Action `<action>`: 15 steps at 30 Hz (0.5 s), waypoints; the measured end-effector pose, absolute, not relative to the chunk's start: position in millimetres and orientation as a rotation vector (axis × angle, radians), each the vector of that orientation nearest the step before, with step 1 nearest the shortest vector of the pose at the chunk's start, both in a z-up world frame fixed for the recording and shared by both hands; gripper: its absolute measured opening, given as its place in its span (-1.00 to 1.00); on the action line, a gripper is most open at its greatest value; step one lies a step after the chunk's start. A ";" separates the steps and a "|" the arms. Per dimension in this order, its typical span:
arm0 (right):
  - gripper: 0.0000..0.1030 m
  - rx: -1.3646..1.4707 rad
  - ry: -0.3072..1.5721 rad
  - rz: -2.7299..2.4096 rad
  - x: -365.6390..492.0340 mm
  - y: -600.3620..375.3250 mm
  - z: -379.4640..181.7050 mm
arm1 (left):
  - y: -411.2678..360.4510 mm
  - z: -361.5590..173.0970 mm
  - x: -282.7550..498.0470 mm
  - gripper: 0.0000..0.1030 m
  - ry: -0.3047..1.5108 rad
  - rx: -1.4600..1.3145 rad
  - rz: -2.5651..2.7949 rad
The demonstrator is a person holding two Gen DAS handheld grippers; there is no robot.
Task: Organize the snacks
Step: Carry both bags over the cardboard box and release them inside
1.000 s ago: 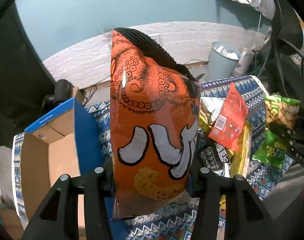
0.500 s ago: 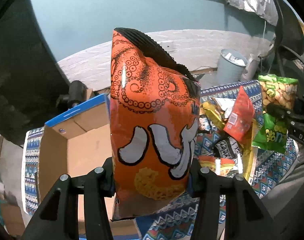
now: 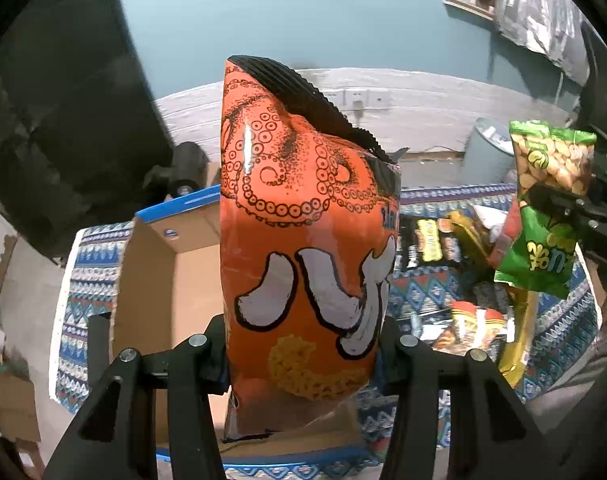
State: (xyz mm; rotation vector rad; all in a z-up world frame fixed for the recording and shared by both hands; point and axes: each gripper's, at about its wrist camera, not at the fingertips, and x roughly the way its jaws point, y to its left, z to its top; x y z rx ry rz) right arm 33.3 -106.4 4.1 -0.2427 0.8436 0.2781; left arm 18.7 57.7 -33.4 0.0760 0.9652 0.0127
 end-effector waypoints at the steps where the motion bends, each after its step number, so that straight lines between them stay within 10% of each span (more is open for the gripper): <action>1: -0.24 -0.246 0.841 0.290 34.0 -99.5 5.4 | 63.2 -33.5 17.6 -0.01 0.964 0.072 0.024; 15: -0.24 -0.300 0.812 0.464 36.4 -1.0 17.3 | 130.6 -40.6 -4.1 -0.01 0.978 0.005 0.139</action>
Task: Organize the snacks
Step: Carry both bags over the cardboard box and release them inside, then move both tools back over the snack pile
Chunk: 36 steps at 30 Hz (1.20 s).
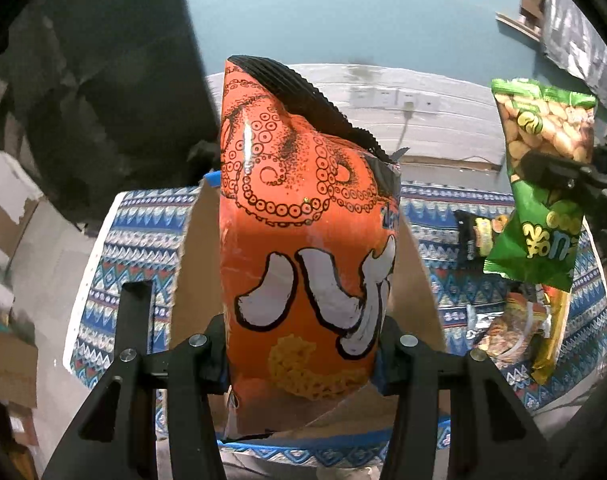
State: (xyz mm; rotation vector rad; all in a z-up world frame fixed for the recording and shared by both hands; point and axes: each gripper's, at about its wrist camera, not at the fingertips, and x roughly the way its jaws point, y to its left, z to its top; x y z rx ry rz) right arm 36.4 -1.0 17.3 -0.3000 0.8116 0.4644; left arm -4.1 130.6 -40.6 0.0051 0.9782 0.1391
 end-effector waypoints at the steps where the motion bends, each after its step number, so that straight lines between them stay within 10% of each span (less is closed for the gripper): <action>1: -0.24 -0.305 0.809 0.475 35.8 5.4 18.3 | 135.8 -41.5 -5.4 -0.01 0.980 -0.003 0.149; 22: -0.23 -0.358 0.905 0.644 35.4 99.0 -10.3 | 180.4 -51.2 -16.9 0.09 1.022 -0.069 0.230; 26: 0.11 -0.362 0.914 0.632 32.9 98.3 -13.2 | 176.7 -47.6 -18.0 0.43 0.999 -0.024 0.262; 36: 0.47 -0.341 0.897 0.591 32.6 78.9 -6.1 | 161.5 -44.2 -16.8 0.50 0.987 -0.007 0.236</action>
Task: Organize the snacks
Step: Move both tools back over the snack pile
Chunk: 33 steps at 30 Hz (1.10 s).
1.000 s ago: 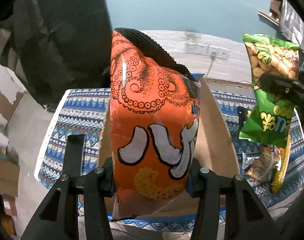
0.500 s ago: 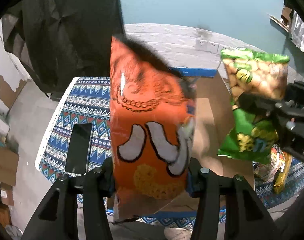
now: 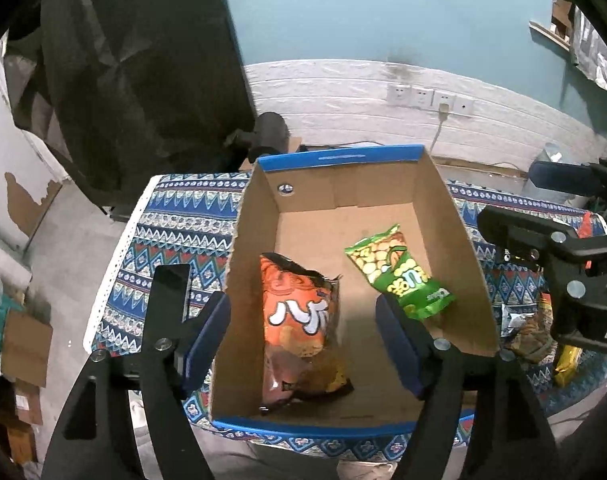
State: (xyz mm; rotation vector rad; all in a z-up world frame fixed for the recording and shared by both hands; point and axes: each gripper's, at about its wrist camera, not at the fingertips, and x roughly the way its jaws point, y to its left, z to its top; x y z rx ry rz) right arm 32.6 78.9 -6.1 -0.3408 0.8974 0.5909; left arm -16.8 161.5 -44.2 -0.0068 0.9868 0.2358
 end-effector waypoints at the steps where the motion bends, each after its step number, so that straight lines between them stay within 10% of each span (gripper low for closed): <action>1: 0.49 -0.340 0.900 0.587 32.4 75.7 -6.2 | 158.5 -44.5 -16.4 0.50 0.989 -0.006 0.228; 33: 0.53 -0.193 0.998 0.300 39.3 -104.0 -25.1 | 7.2 -67.6 4.0 0.56 1.111 0.058 -0.105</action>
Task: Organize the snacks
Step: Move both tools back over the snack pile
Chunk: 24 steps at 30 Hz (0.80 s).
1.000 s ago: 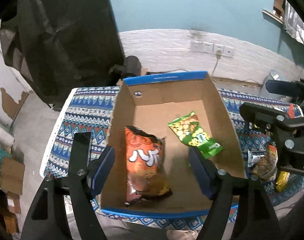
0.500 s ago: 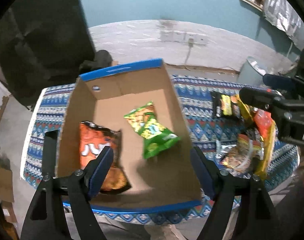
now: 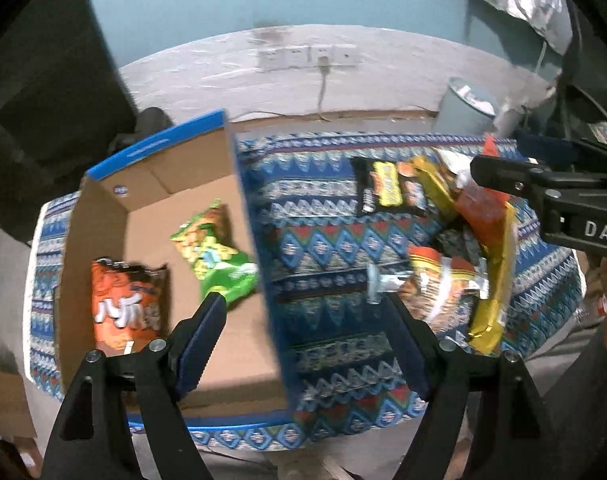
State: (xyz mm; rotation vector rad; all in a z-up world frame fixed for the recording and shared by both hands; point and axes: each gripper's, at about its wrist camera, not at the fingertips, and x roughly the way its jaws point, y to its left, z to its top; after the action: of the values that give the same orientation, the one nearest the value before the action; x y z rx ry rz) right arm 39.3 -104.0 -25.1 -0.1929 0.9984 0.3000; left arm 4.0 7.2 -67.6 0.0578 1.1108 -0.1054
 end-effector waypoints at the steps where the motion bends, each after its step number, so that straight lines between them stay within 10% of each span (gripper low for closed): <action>1: 0.53 -0.189 1.005 0.289 39.2 -110.0 -27.2 | 2.2 -69.1 4.6 0.56 1.113 0.059 -0.116; 24: 0.53 -0.017 1.244 0.124 24.7 -224.1 -116.0 | -80.2 -131.2 23.1 0.56 1.276 0.110 -0.235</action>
State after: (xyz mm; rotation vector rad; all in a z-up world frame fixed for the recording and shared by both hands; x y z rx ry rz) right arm 24.7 -224.1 -116.0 -0.0167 1.2436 0.1238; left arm 23.1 -80.2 -131.2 0.1099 1.2761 -0.2350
